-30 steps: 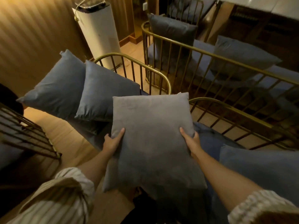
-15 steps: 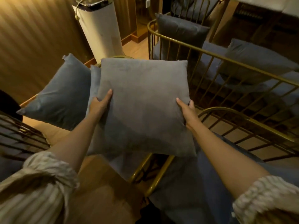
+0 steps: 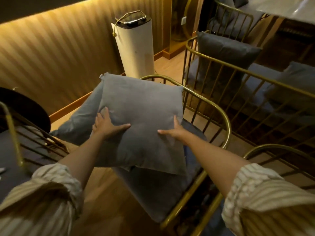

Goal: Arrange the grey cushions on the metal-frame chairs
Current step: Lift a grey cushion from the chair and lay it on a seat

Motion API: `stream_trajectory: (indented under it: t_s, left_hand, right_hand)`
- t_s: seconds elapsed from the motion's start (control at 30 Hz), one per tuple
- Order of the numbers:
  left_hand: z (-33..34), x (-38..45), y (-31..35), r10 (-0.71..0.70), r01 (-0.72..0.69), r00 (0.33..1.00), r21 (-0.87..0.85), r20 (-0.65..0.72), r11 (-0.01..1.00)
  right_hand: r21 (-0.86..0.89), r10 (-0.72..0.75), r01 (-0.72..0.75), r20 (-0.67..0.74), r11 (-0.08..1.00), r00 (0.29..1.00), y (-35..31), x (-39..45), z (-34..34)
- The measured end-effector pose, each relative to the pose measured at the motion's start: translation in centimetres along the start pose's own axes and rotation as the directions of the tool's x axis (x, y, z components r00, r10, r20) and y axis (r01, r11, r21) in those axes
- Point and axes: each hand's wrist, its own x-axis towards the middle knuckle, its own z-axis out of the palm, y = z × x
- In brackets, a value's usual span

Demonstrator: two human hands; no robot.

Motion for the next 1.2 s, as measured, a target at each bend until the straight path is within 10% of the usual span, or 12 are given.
stream_trajectory:
  t_s: [0.27,0.47,0.9,1.2]
  left_hand:
    - [1.5,-3.0,0.6,-0.025,0.028,0.998,0.047,-0.050,0.999]
    - [6.3,-8.2,4.8,0.269,-0.213,0.933,0.235,-0.240,0.948]
    - [19.2,-23.5,16.2,0.502,-0.553,0.825,0.184,0.261,0.813]
    - [32.2,-37.9,24.9,0.611,-0.796,0.545,0.126,0.574,0.592]
  right_hand:
    - [0.142,-0.046,0.053,-0.048,0.988,0.998,2.9,-3.3,-0.6]
    - [-0.002,-0.056,0.057,-0.192,0.998,0.980,7.5,-10.7,-5.5]
    - [0.111,0.155,-0.122,-0.376,0.986,0.914,21.9,-29.4,-16.1]
    - [0.221,0.343,-0.264,-0.554,0.939,0.759,33.7,-43.6,-20.3]
